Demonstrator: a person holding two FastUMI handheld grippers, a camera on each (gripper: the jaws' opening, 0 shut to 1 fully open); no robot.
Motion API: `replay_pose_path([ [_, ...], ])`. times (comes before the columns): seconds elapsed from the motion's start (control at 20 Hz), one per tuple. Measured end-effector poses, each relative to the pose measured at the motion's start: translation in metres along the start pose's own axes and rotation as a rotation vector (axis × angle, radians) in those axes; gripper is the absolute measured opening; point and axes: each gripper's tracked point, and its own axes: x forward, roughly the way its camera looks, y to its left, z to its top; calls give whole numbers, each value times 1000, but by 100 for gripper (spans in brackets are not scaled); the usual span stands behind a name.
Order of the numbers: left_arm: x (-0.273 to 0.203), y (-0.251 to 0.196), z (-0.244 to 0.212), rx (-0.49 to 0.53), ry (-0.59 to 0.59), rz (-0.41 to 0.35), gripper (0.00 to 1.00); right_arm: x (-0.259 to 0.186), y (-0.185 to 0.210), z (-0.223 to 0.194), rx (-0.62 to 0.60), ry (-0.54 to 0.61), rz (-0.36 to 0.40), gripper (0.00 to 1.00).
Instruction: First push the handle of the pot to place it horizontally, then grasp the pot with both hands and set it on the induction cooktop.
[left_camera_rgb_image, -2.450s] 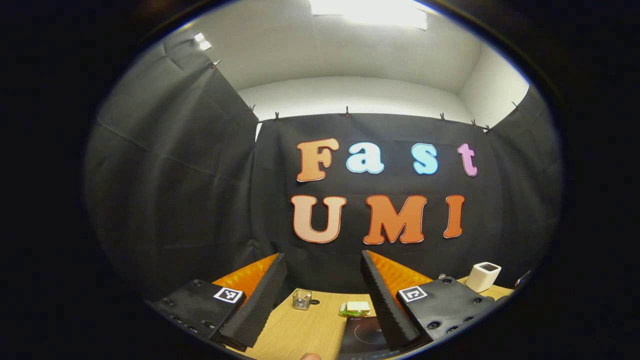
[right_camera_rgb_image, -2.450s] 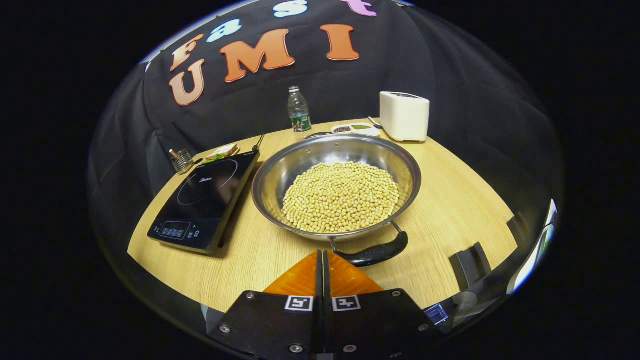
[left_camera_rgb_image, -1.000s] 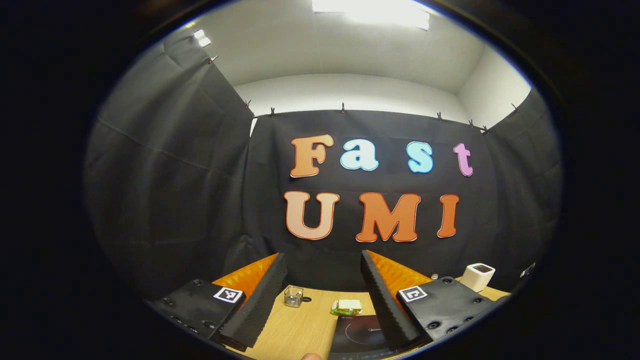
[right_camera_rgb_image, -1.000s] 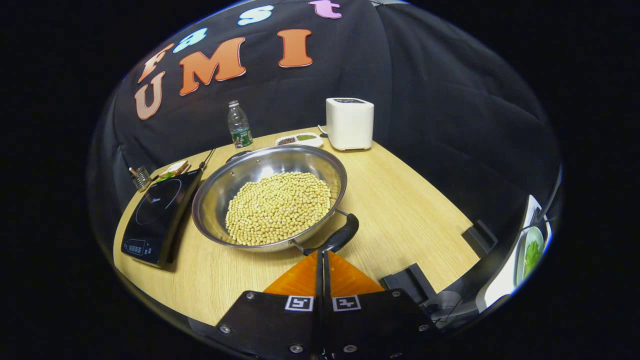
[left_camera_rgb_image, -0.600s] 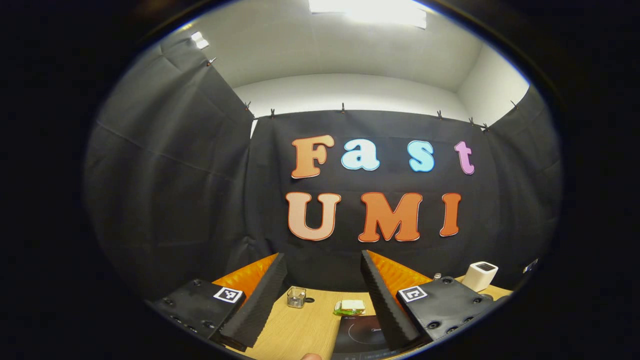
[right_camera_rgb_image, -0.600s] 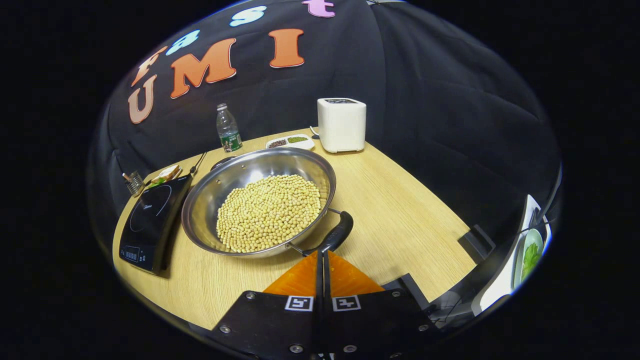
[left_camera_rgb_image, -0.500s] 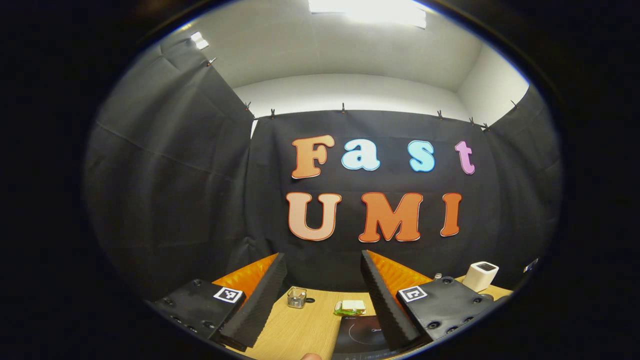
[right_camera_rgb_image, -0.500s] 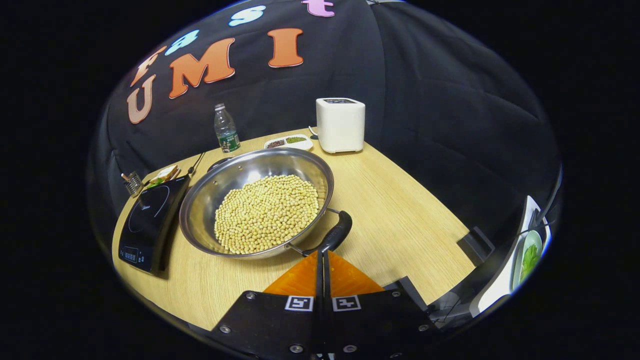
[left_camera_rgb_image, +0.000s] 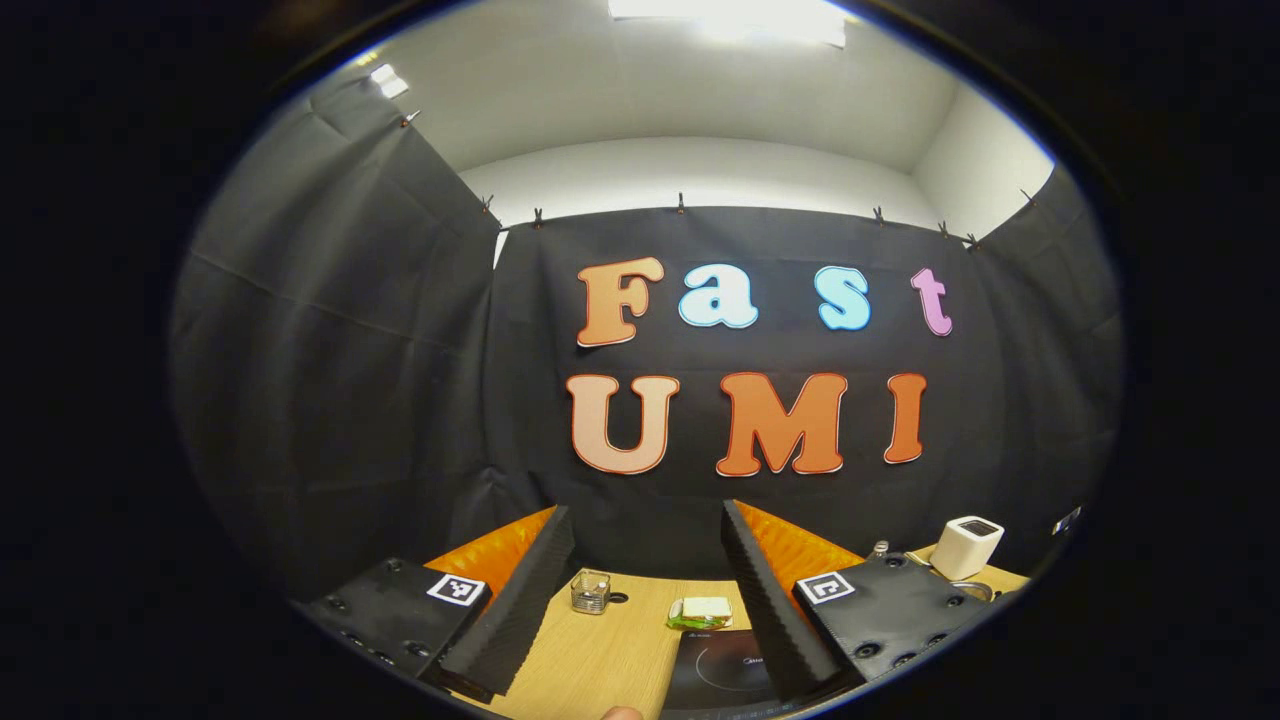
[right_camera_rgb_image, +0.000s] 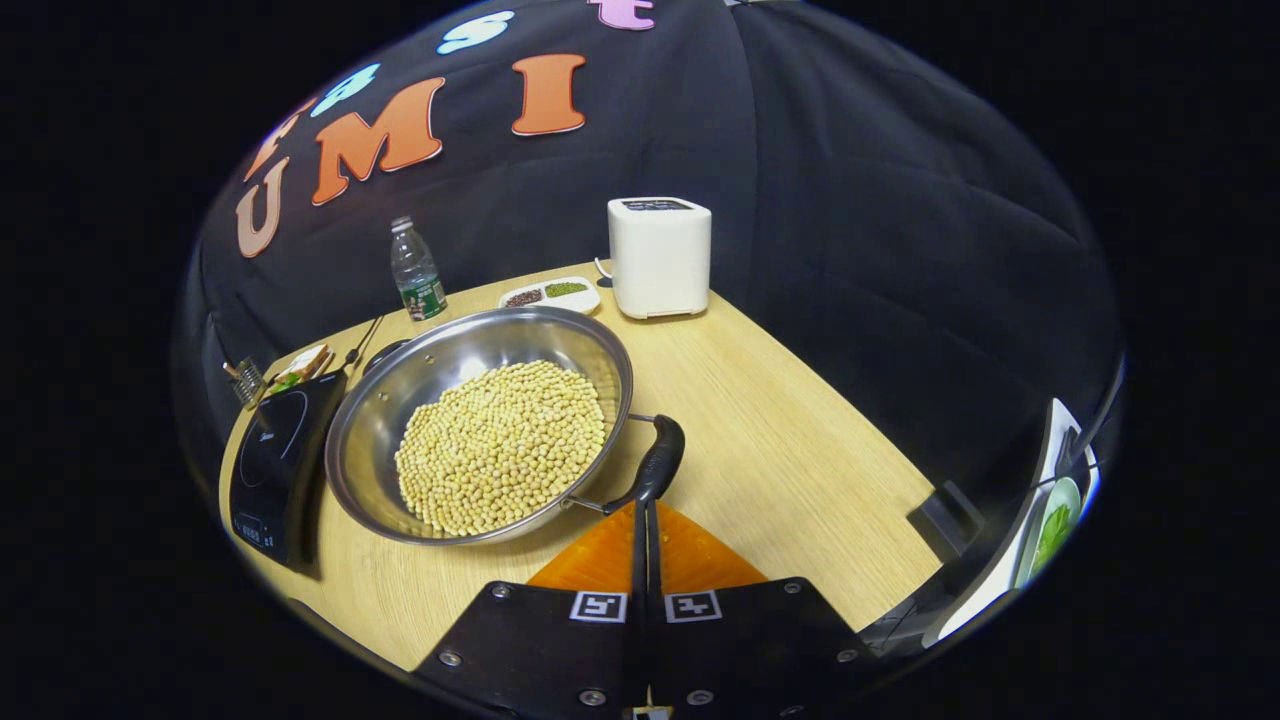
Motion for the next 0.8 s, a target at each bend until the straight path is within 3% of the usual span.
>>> replay_pose_path([
  [0.55,23,-10,-7,1,6,-1,98,58,-16,34,29,7,-44,0],
  [0.8,26,-11,-9,8,12,2,98,89,-8,26,71,81,-25,0],
])
